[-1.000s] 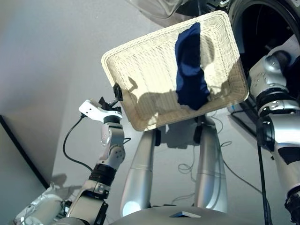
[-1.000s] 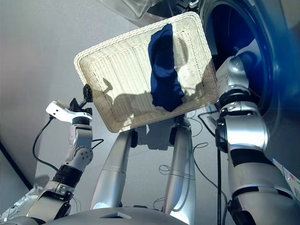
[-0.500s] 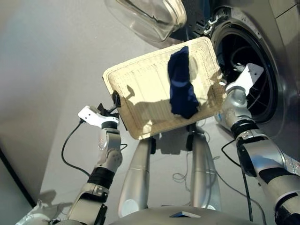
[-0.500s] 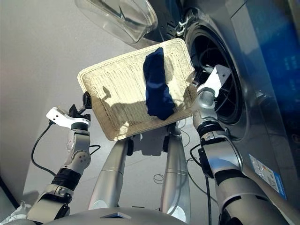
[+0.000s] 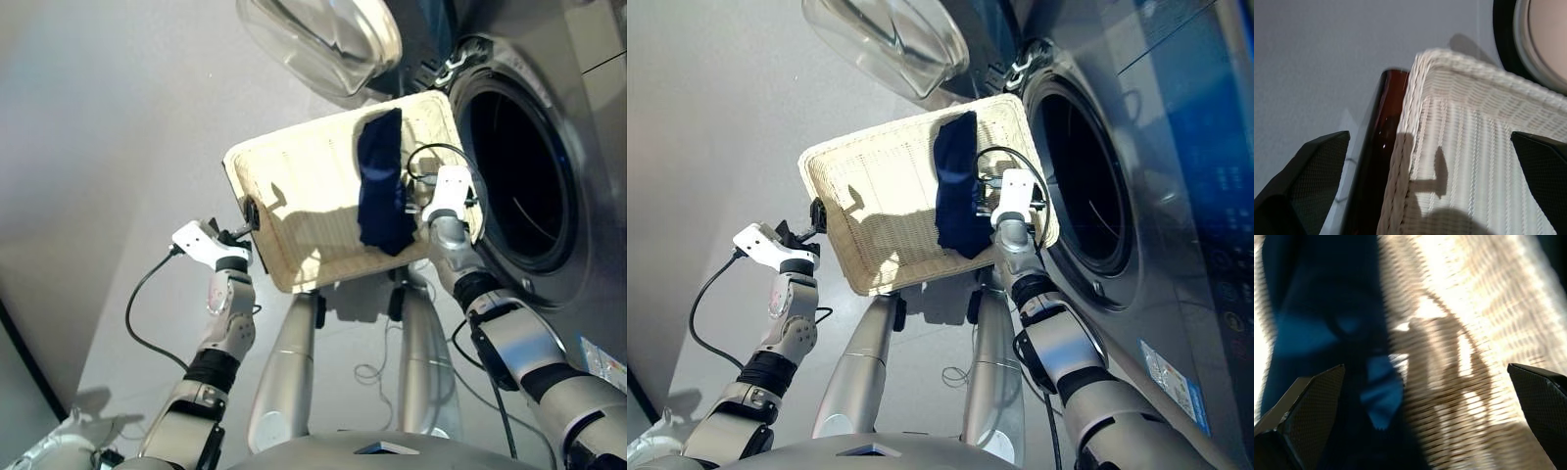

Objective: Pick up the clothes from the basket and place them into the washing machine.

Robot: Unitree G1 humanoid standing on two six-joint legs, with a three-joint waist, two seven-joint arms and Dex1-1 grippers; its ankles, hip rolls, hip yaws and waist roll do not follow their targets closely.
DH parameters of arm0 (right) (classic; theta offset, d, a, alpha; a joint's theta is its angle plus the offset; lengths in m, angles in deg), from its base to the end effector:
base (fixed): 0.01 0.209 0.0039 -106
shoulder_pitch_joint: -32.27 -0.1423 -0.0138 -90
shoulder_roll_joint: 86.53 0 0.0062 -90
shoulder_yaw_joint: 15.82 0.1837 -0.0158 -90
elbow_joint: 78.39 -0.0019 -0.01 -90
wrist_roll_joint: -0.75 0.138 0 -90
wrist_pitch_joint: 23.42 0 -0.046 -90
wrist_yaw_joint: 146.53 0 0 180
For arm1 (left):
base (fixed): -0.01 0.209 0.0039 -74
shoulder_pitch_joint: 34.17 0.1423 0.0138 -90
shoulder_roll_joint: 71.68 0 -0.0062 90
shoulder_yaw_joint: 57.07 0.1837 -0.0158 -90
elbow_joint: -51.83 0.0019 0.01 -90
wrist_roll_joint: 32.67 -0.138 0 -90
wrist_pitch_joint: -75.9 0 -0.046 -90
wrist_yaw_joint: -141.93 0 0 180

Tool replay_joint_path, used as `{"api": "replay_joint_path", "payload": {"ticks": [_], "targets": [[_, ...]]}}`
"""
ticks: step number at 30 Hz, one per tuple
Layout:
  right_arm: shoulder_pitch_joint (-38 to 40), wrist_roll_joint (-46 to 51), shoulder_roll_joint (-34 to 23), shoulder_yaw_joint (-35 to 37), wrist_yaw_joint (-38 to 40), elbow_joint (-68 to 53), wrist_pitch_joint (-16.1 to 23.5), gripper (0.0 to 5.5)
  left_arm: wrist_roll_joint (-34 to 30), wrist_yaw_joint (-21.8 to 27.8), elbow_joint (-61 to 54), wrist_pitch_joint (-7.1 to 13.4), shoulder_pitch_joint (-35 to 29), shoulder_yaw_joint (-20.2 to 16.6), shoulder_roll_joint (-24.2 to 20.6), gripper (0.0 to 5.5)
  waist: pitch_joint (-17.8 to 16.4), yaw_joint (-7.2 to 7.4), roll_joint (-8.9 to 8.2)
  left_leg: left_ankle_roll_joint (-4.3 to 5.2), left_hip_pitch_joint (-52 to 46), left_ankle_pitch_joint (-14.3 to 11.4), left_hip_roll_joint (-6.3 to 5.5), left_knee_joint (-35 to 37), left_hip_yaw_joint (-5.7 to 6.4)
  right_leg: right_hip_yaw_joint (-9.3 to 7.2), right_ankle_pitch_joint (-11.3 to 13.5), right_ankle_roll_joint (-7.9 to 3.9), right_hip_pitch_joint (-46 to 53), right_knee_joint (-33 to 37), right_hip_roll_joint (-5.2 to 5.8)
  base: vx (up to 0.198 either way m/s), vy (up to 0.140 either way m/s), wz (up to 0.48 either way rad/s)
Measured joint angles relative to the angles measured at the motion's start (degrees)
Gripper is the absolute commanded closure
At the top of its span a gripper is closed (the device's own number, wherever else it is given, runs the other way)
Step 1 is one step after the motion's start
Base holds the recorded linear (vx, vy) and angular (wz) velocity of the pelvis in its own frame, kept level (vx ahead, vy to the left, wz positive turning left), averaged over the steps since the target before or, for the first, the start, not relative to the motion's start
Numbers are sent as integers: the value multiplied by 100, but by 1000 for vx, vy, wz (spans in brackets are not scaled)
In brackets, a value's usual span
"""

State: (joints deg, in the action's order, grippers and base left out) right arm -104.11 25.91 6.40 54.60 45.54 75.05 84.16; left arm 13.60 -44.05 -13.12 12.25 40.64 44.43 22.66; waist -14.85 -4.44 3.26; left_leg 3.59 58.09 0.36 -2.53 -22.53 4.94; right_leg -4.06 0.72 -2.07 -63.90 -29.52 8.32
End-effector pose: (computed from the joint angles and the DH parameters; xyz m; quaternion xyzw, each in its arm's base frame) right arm 0.3292 -0.1496 0.0678 -0.0387 0.0183 -0.0378 0.9984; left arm 0.2475 0.1636 0.0359 -0.2687 -0.0821 0.0611 0.9578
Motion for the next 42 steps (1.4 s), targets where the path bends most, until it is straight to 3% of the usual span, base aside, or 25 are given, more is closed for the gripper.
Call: {"api": "replay_joint_path", "payload": {"ticks": [8, 10, 18, 19, 20, 21, 33, 36, 42], "targets": [[-750, 7, -50, -39, -121, 280, -29, 0, -92, -20, -133, -49, -78, 181, -12, 0, -301, -198, 249, 8, 587, -45, -75, -385, 37, 10, -72, 27, -595, -493, 78, 0, 0, 0], [-967, 6, -86, -23, -116, 285, -82, 0, -95, -60, -146, -52, -110, 188, -32, 0, -480, -195, 266, 19, 655, -44, -80, -468, 54, 1, -98, 68, -671, -593, 82, 0, 0, 0], [-1480, -5, -147, -20, -148, 314, -61, 0, -212, -139, -294, -59, -130, 410, -76, 0, -547, -193, 269, 80, 1081, -38, -120, -623, 122, -33, -168, 122, -1110, -847, 127, 0, 0, 0], [-1486, -5, -147, -14, -149, 322, -53, 69, -213, -146, -295, -61, -137, 410, -77, 0, -548, -194, 270, 82, 1096, -40, -121, -628, 123, -35, -170, 122, -1125, -852, 127, 0, 0, 0], [-1486, -5, -141, -19, -170, 317, -53, 395, -215, -149, -294, -62, -142, 410, -80, 0, -548, -194, 270, 83, 1103, -40, -122, -633, 122, -34, -170, 122, -1134, -859, 127, 0, 0, 0], [-1500, -9, -108, -34, -180, 317, -55, 550, -230, -157, -294, -63, -153, 409, -83, 0, -548, -199, 270, 86, 1120, -42, -122, -645, 122, -33, -173, 122, -1152, -875, 127, 0, 0, 0], [-1518, 9, 33, 58, -148, 279, 19, 550, -314, -237, -334, -72, -245, 404, -115, 0, -547, -194, 270, 106, 1080, -45, -129, -686, 140, -23, -195, 133, -1113, -879, 130, 0, 0, 0], [-1252, 116, 2, 174, -101, 253, 11, 550, -313, -233, -316, -73, -245, 398, -106, 0, -547, -204, 269, 99, 816, -19, -93, -581, 142, -56, -158, 123, -820, -724, 112, 0, 0, 0], [-463, -63, -92, 258, 452, -50, 17, 550, -335, -212, -221, -66, -211, 347, -49, 0, -536, -72, 257, 33, 126, 42, -35, -90, 120, -69, -78, 71, -143, -228, 49, 0, 0, 0]]}}
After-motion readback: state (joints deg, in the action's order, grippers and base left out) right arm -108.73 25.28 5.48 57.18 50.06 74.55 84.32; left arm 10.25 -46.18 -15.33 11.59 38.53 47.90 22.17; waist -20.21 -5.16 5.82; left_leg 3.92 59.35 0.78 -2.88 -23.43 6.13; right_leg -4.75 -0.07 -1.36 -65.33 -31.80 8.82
